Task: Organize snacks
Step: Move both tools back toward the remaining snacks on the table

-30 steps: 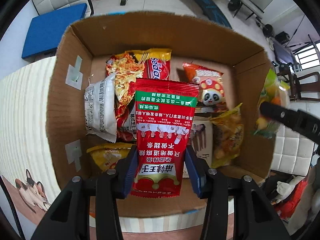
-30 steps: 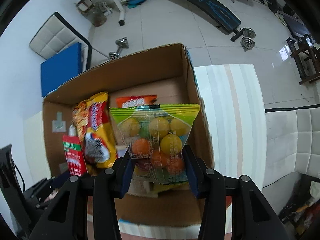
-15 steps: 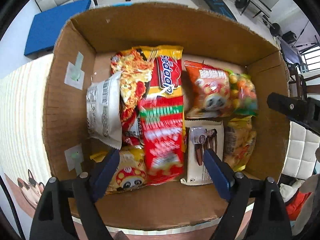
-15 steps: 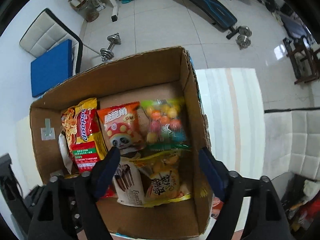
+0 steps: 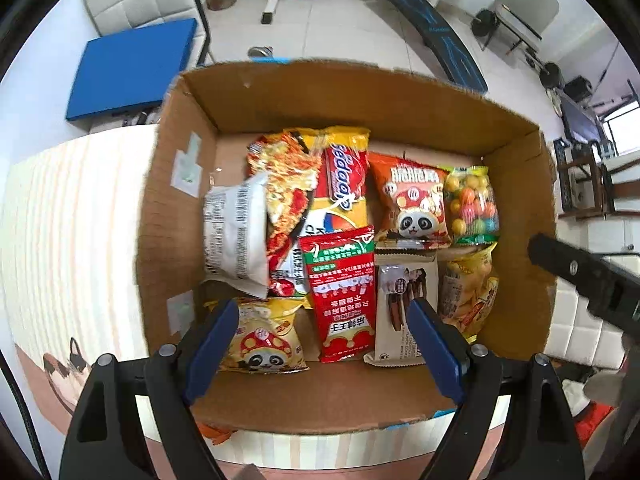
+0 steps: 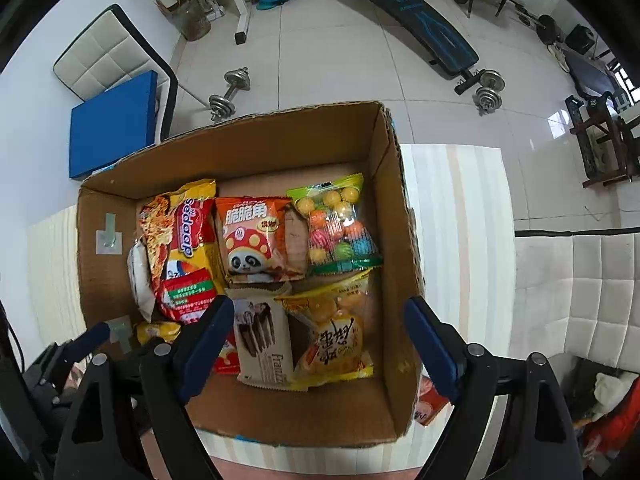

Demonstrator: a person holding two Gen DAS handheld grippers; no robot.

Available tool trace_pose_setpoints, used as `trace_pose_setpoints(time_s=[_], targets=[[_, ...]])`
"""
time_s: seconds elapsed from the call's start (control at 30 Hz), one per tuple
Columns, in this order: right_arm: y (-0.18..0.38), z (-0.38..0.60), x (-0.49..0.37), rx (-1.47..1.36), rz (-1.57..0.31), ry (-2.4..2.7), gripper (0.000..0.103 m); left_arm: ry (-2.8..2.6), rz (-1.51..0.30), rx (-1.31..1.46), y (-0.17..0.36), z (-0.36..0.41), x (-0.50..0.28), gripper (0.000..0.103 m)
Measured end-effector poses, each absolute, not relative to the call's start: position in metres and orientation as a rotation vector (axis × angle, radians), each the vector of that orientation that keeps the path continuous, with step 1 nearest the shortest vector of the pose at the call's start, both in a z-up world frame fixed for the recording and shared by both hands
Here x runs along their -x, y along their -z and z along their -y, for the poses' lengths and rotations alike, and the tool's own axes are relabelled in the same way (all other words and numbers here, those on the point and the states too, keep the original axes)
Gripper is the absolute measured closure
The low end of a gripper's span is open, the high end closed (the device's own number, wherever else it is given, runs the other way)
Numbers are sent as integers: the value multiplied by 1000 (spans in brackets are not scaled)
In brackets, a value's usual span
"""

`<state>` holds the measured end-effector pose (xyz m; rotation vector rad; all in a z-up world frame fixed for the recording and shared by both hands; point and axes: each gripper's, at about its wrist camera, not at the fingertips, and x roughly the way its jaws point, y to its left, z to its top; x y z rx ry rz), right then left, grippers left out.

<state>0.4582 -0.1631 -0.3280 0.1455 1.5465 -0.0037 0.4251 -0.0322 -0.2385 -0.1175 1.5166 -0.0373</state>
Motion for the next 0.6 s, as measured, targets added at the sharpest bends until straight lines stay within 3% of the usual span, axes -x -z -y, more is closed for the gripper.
trace_pose_setpoints(time_s=[0.6], targets=[[265,148,-365,-114,-1420,-54,14,-10,-1290,53,163,13,-364,17]])
